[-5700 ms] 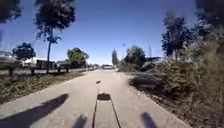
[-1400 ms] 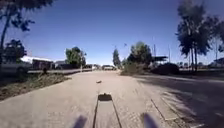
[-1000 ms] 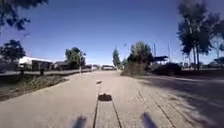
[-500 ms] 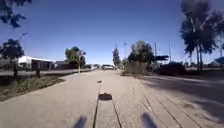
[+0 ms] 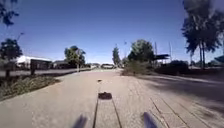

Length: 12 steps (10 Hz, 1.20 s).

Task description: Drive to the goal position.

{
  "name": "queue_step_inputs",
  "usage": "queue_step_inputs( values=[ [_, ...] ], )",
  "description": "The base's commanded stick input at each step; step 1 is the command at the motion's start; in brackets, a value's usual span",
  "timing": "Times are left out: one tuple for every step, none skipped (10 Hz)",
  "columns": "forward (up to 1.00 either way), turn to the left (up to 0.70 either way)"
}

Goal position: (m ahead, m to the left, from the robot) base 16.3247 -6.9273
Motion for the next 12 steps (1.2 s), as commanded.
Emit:
queue_step_inputs(
  values=[
    [0.98,0.0],
    [0.98,0.0],
    [0.98,0.0],
    [0.98,0.0],
    [0.98,0.0],
    [0.98,0.0],
    [0.98,0.0],
    [0.98,0.0],
    [0.98,0.0],
    [0.98,0.0],
    [0.98,0.0],
    [0.98,0.0]
  ],
)
